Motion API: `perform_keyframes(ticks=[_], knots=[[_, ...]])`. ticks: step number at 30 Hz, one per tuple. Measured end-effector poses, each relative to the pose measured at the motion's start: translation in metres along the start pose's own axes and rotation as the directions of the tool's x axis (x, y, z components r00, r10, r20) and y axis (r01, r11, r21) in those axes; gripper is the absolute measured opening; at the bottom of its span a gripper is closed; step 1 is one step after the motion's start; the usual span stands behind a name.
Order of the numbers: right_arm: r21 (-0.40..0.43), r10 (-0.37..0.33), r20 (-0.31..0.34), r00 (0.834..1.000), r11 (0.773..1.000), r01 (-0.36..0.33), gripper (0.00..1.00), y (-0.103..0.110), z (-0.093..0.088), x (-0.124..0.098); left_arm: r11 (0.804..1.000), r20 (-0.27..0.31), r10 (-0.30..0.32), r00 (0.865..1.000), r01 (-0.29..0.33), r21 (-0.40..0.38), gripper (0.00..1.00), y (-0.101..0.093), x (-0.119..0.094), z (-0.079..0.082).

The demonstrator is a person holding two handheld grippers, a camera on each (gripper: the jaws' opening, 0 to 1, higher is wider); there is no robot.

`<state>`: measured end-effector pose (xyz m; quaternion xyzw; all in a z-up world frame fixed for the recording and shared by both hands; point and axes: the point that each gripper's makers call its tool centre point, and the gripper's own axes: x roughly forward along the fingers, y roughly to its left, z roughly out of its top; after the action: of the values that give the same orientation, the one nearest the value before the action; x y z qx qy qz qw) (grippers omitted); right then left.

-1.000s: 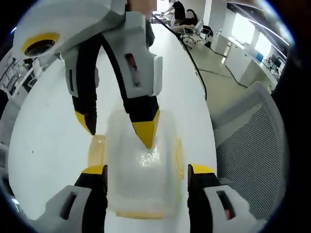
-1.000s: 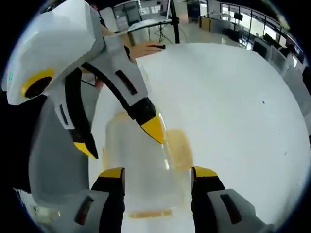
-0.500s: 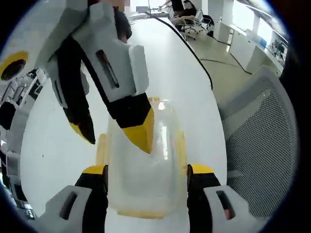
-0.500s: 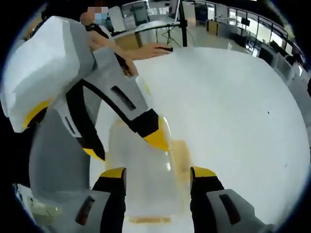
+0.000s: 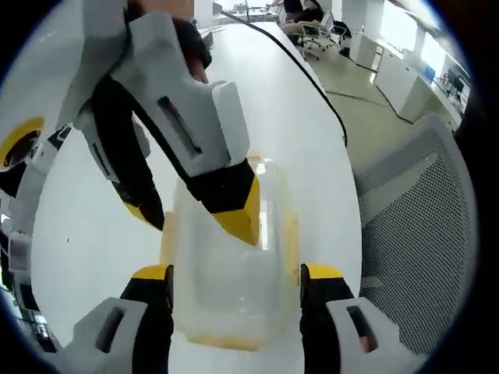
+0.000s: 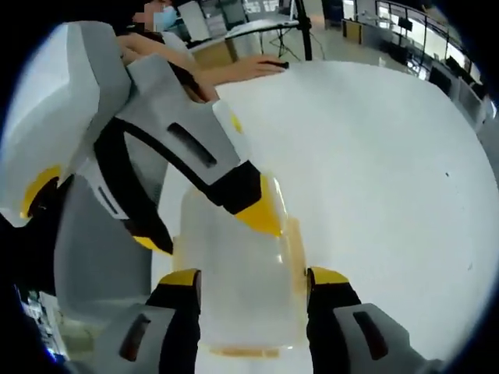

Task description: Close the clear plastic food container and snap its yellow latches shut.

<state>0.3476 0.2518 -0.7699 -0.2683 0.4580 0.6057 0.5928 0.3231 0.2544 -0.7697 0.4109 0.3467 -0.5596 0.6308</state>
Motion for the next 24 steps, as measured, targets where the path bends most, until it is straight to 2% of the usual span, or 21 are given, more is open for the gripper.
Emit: perform_keyframes(ticks=[3, 12, 16, 21, 24], knots=[[-0.001, 0.029, -0.013, 1.000, 1.000, -0.029, 0.58, 0.003, -0.001, 0.000, 1.000, -0.007, 0.013, 1.000, -0.013, -0.012, 0.66, -0.001, 0.002, 0.001], [-0.011, 0.042, -0.074, 0.996, 0.999, -0.043, 0.55, 0.000, -0.010, 0.003, 0.998, -0.018, 0.051, 0.999, -0.052, -0.030, 0.68, -0.001, 0.006, 0.005], [-0.002, 0.053, -0.098, 0.994, 0.999, -0.054, 0.57, 0.003, -0.014, 0.005, 0.998, -0.024, 0.056, 0.998, -0.056, -0.003, 0.68, -0.002, 0.006, 0.004], [0.013, 0.052, -0.097, 0.994, 0.999, -0.051, 0.57, 0.000, -0.014, 0.004, 0.994, -0.035, 0.070, 0.997, -0.067, 0.081, 0.69, -0.001, 0.008, 0.000], [0.025, 0.053, -0.090, 0.995, 0.998, -0.050, 0.56, -0.002, -0.013, 0.004, 0.994, -0.035, 0.077, 0.996, -0.074, 0.082, 0.69, 0.000, 0.008, 0.000]])
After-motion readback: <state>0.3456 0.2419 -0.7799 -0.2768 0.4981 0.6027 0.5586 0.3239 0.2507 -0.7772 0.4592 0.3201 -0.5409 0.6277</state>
